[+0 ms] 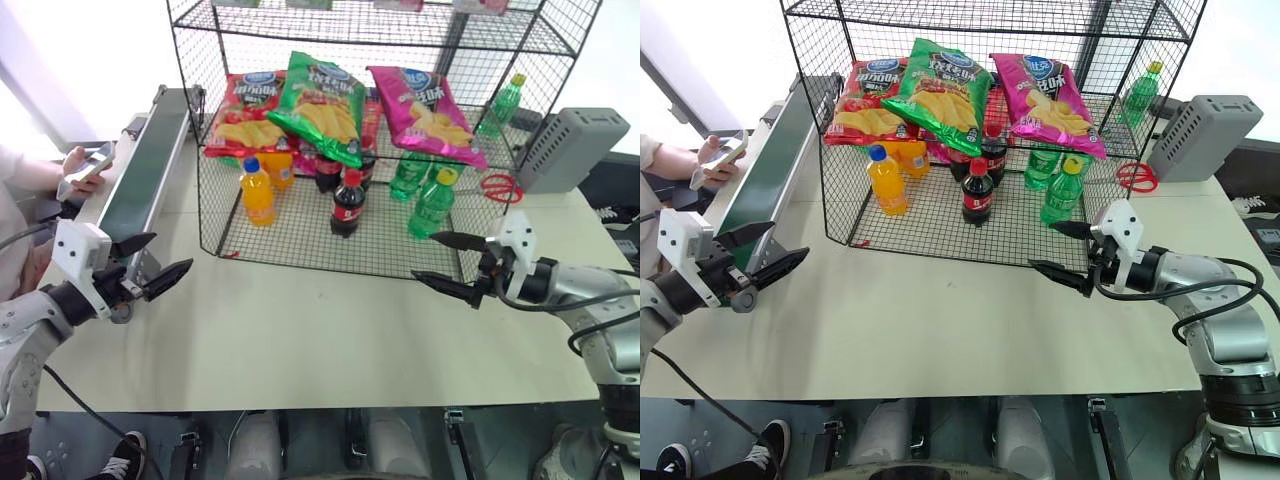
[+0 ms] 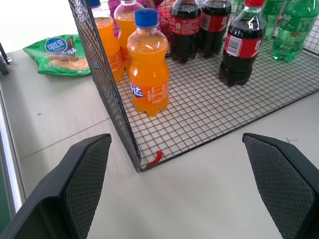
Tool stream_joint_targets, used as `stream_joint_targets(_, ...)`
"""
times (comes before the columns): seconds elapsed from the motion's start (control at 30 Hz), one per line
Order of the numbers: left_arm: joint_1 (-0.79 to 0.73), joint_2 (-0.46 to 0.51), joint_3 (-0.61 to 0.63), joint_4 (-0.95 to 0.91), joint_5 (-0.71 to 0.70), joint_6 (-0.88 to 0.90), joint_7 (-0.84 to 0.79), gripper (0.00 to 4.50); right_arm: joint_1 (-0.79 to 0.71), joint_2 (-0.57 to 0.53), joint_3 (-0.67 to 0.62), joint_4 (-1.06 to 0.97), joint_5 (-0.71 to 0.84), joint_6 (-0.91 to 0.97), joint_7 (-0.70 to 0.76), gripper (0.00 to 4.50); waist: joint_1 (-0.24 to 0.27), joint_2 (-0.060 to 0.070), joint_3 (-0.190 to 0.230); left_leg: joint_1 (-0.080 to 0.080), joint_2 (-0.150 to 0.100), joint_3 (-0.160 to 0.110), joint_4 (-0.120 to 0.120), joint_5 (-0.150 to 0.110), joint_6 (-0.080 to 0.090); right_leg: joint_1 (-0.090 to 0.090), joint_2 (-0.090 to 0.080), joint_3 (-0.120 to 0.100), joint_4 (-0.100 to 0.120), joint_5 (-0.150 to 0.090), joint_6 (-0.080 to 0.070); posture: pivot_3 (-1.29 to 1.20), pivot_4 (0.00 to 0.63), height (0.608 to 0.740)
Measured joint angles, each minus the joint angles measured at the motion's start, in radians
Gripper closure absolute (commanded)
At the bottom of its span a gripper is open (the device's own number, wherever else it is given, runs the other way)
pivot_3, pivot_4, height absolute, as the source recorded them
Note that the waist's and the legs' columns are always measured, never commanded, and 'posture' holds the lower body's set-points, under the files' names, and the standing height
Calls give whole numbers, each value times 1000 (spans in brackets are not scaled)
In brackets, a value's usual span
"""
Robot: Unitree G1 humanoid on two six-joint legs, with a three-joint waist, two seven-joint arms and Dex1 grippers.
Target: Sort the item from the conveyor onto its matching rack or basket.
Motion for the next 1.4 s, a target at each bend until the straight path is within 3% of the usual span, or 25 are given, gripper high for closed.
stream_joint_targets(1.4,10,0,0,49,37,-85,-75,0,-28,23,19,27,-27,-74,29,307,-2,0,0,0,1,2,0,0,0,-1,1,1,1,0,0,0,150,740)
